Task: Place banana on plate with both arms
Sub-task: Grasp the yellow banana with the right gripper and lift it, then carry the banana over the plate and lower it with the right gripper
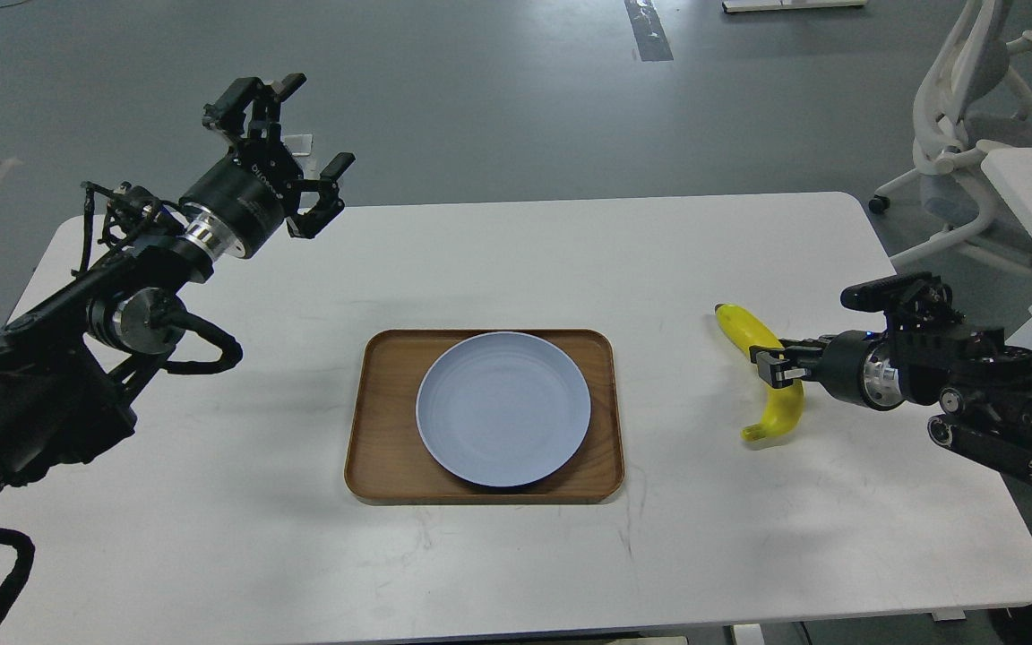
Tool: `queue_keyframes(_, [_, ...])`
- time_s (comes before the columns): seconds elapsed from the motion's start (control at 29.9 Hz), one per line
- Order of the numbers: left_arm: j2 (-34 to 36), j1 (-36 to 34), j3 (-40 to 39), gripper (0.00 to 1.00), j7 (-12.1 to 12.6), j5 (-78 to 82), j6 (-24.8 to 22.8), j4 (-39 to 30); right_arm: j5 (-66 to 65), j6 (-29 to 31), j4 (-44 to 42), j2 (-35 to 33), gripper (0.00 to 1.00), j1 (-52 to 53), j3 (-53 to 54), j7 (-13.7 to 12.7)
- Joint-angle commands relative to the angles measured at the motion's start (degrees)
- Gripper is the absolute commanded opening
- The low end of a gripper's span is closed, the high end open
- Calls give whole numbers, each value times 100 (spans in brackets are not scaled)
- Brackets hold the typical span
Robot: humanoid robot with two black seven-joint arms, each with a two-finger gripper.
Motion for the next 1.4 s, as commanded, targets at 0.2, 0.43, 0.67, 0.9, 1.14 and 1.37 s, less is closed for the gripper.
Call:
queue_keyframes(0.2, [10, 0, 3, 98, 0, 10, 3, 20, 8, -18, 142, 29, 6, 468, -75, 344])
queue_keyframes(0.43, [-51, 0, 20, 98, 0, 28, 144, 20, -45, 17, 713, 291, 6, 1558, -188, 1109])
queue_keyframes(0.67, [-8, -9, 20, 98, 0, 28, 153, 20, -89, -9, 608, 1145, 6, 2139, -1120, 1347])
queue_keyframes(0.9, [71, 0, 11, 98, -9, -8, 144, 20, -89, -35, -94, 1997, 6, 2025, -1375, 1347])
queue_keyframes(1.14, [151, 0, 11, 98, -9, -25, 135, 20, -80, -88, -499, 2508, 7, 1929, -1464, 1347])
queue_keyframes(1.37, [203, 0, 11, 98, -115, -16, 135, 20, -54, -88, -728, 2806, 20, 1770, -1455, 1312])
